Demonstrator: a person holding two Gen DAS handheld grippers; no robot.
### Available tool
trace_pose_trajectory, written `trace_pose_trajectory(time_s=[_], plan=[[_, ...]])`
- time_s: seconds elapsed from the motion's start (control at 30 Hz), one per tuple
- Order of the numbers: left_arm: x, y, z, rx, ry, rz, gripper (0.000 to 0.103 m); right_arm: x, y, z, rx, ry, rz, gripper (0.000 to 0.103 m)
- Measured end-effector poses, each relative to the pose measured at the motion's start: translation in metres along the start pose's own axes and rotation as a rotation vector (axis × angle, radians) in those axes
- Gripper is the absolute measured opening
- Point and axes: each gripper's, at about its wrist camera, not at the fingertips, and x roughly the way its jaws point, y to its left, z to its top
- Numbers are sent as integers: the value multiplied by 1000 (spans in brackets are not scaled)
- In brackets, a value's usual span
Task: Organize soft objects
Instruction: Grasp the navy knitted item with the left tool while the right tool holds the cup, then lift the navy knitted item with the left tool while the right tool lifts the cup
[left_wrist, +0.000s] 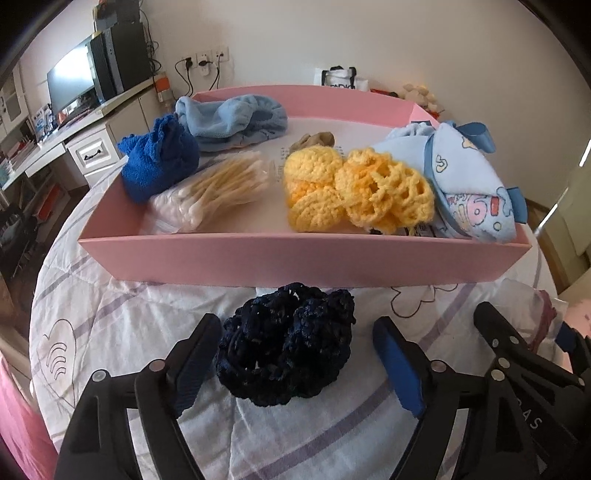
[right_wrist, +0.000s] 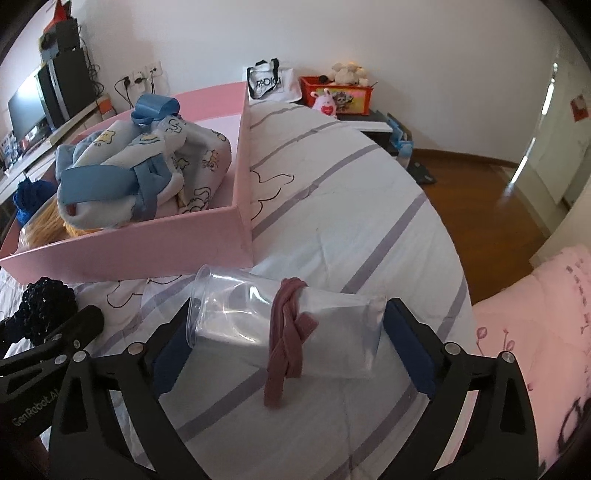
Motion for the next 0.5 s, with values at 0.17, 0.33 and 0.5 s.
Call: trace_pose_trajectory(time_s=[0.17,0.33,0.5], plan=[[-3,-8,-2,48,-38,-22,23,-5,3,-2,-11,-9,3,78],[-7,-8,-3,54,-37,-37,16,-9,2,-3,-11,0,14,78],[-15,-5,-5,64,-37,-49,15,-16,4,-4,3,1,24,78]])
